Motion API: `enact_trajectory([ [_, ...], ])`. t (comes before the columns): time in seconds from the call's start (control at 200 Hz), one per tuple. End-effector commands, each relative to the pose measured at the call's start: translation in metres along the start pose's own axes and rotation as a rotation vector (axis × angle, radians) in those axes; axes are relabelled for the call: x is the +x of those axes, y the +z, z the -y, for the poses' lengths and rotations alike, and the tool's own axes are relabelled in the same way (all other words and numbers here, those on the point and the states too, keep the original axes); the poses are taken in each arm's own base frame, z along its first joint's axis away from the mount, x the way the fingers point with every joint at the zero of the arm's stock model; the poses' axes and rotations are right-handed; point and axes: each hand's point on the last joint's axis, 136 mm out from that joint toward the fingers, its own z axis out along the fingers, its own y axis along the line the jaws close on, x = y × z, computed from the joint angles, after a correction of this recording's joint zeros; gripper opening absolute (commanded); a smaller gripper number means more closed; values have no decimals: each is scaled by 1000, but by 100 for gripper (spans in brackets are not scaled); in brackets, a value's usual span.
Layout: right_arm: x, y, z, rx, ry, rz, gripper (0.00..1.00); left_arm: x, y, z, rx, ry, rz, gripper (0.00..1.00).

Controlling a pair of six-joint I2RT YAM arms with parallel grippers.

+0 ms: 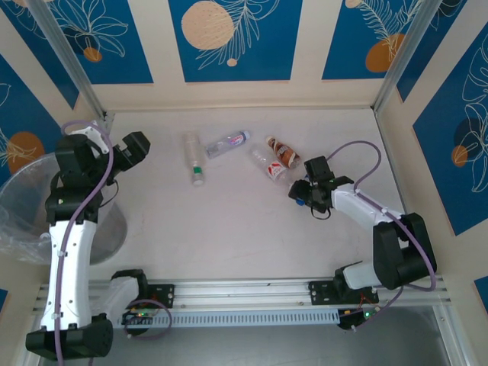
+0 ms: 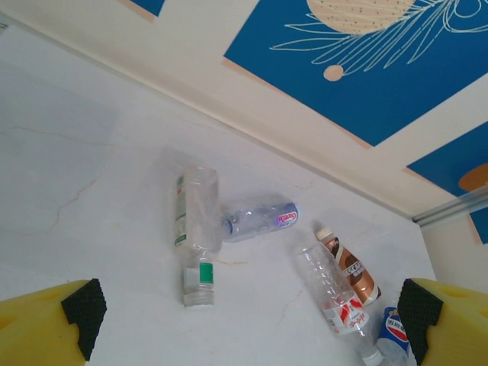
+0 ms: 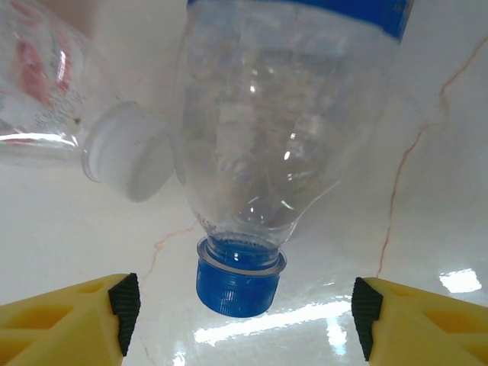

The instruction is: Put the plastic bottles in the bin

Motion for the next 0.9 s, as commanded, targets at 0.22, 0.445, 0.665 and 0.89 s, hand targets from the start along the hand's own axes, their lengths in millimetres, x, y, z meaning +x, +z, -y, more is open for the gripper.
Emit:
enact_trajectory([
  [0.22,13,23,8,58,79,-16,67,-5,2,5,4,44,30,99],
  [0.445,20,40,21,170,64,-80,62,-4,6,3,-8,50,16,99],
  [0.665,20,41,25,204,33,-91,61,-2,10,-3,-33,47,13,99],
  [0.89,6,31,16,166,10,-68,62,1,14,-7,-48,46,-2,99],
])
